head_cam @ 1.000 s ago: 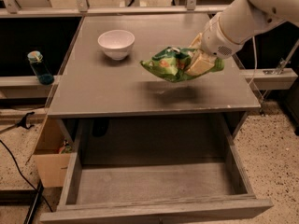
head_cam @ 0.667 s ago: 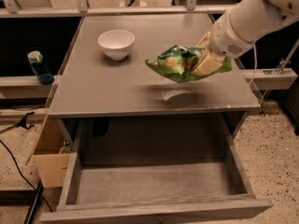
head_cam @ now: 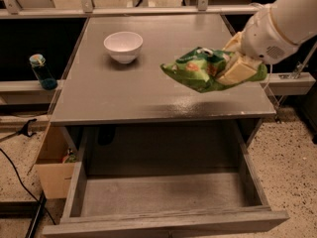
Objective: Place green rice chip bag into top drawer
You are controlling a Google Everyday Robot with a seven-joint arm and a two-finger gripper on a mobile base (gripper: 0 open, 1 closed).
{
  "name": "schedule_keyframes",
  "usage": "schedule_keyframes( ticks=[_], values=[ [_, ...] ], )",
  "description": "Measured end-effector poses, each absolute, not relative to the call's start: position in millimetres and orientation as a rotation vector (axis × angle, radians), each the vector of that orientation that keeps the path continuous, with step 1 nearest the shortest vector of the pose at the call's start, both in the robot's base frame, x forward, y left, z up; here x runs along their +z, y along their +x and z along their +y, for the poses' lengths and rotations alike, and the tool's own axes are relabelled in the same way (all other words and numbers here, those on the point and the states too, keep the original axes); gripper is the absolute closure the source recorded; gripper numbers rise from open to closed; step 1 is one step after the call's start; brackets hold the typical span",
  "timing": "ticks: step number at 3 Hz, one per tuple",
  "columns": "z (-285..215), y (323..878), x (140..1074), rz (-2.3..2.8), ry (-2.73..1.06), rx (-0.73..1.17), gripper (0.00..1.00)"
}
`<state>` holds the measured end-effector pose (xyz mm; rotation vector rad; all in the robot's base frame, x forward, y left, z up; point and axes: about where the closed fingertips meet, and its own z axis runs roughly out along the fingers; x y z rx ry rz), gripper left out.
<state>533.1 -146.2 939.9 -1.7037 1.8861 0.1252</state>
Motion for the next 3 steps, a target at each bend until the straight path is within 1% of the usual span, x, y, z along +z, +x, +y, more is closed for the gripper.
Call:
schedule_keyframes(
  ticks=[1, 2, 3],
  values=[
    [-136, 463, 952, 1.858, -1.663, 0.19, 1.0],
    [-136, 463, 949, 1.858, -1.657, 0.183, 1.0],
    [-132, 447, 934, 1.868, -1.639, 0.207, 1.0]
  ],
)
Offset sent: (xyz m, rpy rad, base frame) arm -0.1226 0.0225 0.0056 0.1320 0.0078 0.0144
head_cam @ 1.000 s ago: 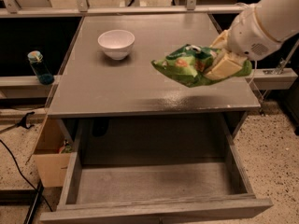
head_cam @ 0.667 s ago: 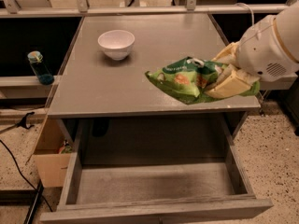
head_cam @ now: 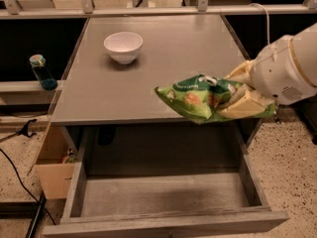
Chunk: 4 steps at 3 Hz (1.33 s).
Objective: Place green rice chip bag into top drawer
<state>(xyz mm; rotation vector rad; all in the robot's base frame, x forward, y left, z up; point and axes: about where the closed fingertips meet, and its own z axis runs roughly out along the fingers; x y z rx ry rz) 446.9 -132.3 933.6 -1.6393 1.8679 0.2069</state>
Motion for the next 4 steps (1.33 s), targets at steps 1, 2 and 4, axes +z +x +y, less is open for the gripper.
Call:
schedule_keyframes(
  ticks=[1, 2, 4],
  values=[
    [-126, 426, 908, 1.884, -1.619, 0.252, 1.0],
    [-117, 407, 882, 1.88, -1.611, 0.302, 1.0],
    [-93, 375, 814, 1.858, -1.648, 0.392, 1.0]
  ],
)
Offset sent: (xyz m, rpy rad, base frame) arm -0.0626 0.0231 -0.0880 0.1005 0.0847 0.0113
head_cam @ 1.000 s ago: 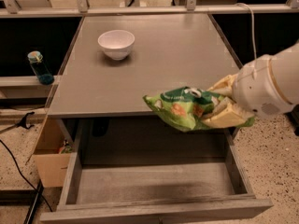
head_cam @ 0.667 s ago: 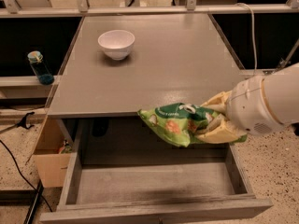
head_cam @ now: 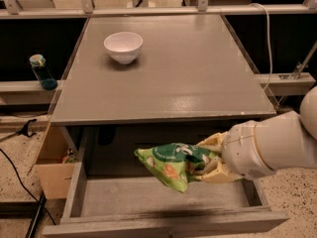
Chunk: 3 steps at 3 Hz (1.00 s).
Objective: Place green rice chip bag into top drawer
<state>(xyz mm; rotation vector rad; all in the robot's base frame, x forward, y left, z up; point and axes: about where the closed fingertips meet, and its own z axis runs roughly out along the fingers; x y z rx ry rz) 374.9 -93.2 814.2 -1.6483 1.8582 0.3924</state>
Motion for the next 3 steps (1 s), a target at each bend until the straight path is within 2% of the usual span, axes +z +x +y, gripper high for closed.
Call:
schedule_keyframes(
  ticks=[3],
  values=[
    [-83, 388, 780, 1.824, -1.701, 0.31, 1.0]
  ],
)
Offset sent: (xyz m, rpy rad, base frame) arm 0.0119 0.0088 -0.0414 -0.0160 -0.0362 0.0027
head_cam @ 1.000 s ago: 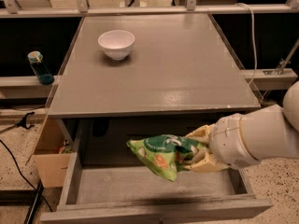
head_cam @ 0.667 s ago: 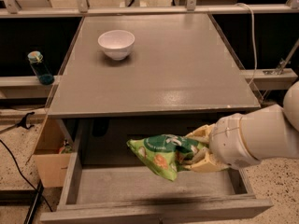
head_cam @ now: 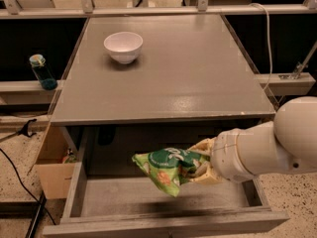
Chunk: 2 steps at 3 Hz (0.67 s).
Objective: Place green rice chip bag into top drawer
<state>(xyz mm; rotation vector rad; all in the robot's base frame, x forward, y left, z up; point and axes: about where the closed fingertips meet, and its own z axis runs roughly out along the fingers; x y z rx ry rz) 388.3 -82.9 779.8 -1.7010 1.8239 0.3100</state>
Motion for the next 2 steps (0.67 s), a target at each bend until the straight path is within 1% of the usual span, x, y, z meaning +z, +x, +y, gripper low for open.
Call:
schedule_keyframes(
  ticks=[2],
  values=[
    [-73, 416, 730, 1.845, -1.855, 0.11, 1.0]
  ],
)
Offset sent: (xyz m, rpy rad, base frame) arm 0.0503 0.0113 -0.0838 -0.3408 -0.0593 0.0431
